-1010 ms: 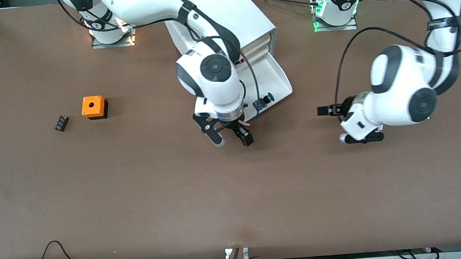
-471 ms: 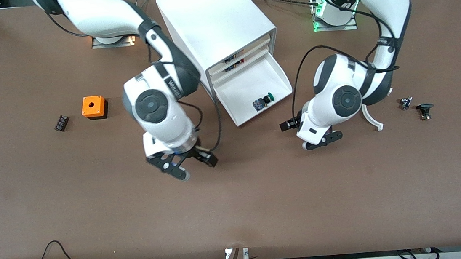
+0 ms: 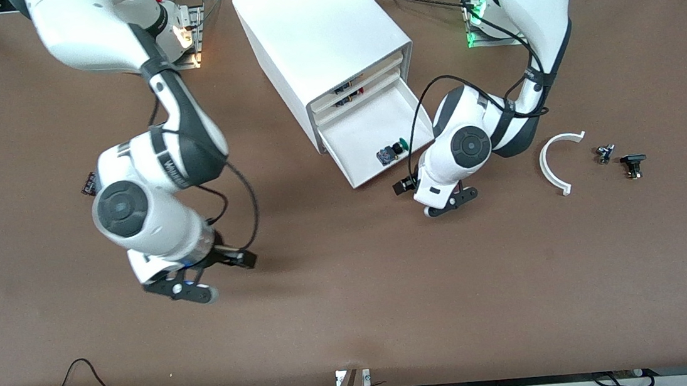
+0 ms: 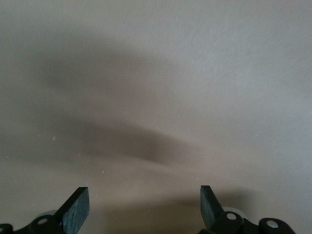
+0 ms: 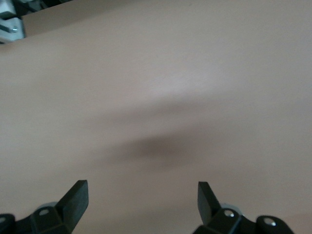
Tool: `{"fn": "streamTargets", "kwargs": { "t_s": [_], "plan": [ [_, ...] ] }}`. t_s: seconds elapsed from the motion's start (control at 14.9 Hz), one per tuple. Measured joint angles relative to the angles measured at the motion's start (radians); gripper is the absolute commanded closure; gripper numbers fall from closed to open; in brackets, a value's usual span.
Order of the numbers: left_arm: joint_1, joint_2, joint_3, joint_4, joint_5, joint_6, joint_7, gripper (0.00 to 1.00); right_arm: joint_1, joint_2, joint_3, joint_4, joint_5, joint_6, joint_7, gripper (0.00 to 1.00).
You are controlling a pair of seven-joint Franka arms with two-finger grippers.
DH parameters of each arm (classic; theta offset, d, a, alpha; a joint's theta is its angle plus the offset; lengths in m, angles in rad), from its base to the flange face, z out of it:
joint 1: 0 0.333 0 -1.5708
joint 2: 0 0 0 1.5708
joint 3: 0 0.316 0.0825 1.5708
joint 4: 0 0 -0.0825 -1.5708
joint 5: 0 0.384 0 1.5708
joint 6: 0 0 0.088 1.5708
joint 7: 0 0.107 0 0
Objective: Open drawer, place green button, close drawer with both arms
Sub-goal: 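Push the drawer inward with the left gripper while the right gripper retracts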
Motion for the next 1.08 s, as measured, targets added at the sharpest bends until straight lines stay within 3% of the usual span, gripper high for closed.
{"fn": "streamTargets", "kwargs": {
  "t_s": [0.47, 0.81, 1.08],
  "plan": [
    [-0.008, -0.003, -0.077, -0.036, 0.000, 0.003, -0.099, 0.00, -0.140, -0.154, -0.018, -0.209, 0.000, -0.009, -0.295, 0.01],
    [-0.008, -0.021, -0.128, -0.078, 0.001, 0.003, -0.127, 0.00, -0.147, -0.284, -0.086, -0.348, 0.000, -0.009, -0.415, 0.01],
    [-0.009, -0.033, -0.188, -0.104, 0.001, 0.003, -0.189, 0.00, -0.147, -0.410, -0.105, -0.458, 0.000, -0.020, -0.435, 0.01]
  ]
}}
